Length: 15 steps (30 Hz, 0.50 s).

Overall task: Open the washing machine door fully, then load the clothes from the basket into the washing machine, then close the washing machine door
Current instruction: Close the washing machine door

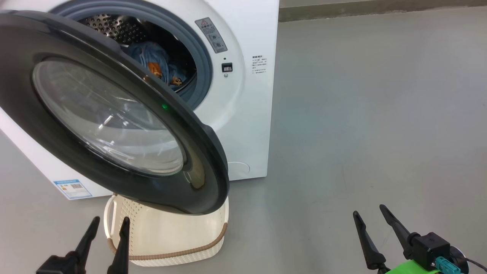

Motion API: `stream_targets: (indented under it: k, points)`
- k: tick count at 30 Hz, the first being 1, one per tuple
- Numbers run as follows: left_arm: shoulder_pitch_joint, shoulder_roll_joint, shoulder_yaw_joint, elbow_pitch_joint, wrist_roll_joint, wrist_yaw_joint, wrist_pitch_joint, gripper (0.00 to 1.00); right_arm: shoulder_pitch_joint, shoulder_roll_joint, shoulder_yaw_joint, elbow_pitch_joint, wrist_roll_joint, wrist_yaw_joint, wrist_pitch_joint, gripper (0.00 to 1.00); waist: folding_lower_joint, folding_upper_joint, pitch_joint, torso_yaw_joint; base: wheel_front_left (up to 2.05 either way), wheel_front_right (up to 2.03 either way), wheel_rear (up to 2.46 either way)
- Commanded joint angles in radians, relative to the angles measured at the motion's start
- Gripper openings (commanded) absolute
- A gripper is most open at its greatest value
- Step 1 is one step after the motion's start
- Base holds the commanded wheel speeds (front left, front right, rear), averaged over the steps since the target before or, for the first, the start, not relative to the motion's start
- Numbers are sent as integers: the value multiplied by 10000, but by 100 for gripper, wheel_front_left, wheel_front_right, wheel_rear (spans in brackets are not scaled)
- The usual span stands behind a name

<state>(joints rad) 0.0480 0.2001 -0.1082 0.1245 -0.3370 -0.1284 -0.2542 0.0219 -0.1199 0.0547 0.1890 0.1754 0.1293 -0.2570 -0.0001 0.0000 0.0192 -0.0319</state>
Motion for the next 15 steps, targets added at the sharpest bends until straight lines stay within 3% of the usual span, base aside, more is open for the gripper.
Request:
stream_targets:
  k: [1,14,15]
  points:
    - [-58,121,451,-396,105,-21,-75,100,-130,-115,243,-206,-117,14,-48,100,1,0,-9,-9,0,0,0]
    - [501,-338,581,-892,393,-22,-75,100,-14,-140,120,360,-261,14,-48,100,1,0,-42,21,0,0,0]
    - [505,-348,561,-925,408,-22,-75,100,-21,-139,106,417,-261,14,-48,75,1,0,-41,29,0,0,0]
